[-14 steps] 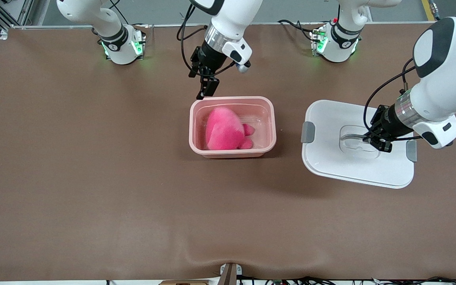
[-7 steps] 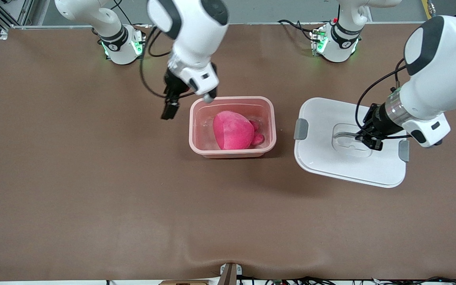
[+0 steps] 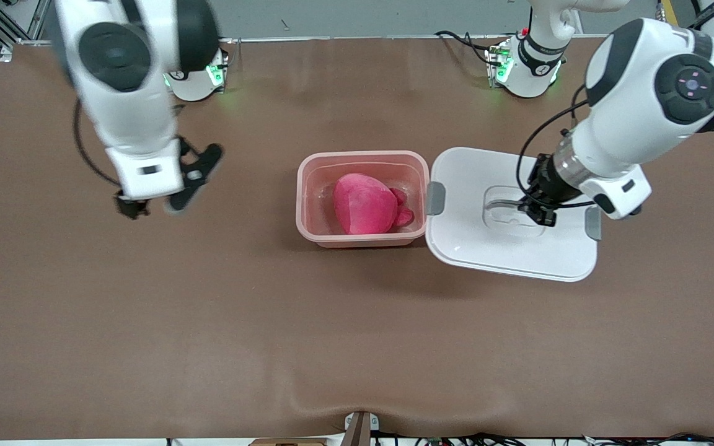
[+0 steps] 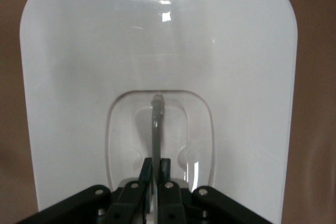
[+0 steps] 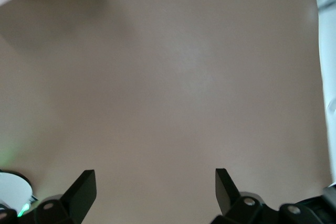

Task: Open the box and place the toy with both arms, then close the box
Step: 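Withdraw the right gripper while the left gripper carries the lid over the box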

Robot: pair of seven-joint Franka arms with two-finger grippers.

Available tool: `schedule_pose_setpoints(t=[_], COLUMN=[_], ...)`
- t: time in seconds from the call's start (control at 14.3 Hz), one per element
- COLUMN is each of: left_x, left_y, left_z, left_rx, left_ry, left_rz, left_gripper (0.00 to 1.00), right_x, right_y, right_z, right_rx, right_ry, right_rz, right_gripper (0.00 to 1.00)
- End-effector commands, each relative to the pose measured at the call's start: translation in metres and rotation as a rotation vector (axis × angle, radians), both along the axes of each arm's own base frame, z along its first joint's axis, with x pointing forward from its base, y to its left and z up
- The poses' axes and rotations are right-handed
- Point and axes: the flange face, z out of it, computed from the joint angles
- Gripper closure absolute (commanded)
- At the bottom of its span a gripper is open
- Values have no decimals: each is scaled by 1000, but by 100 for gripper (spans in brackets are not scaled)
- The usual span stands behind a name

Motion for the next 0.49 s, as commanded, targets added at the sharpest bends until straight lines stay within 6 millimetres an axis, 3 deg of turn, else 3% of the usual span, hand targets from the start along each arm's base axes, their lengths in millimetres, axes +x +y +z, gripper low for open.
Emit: schedule_pose_setpoints(t=[0.0,0.28,0.42], left_x=[-10,-22,-32], left_y=[-35,-84,-109], left_z=[-2,-19,-22], left_rx=[-6,19,27], left_ry=[-14,-26,-41], left_rz=[42,90,113], left_gripper=[100,100,100], right_x=[10,15,10], right_y=[-79,-213,-258], right_z=[16,27,17], right_rx=[85,221,306], right_ry=[-17,-32,-19], right_rz=[-163,-417,-517], right_gripper=[0,0,0])
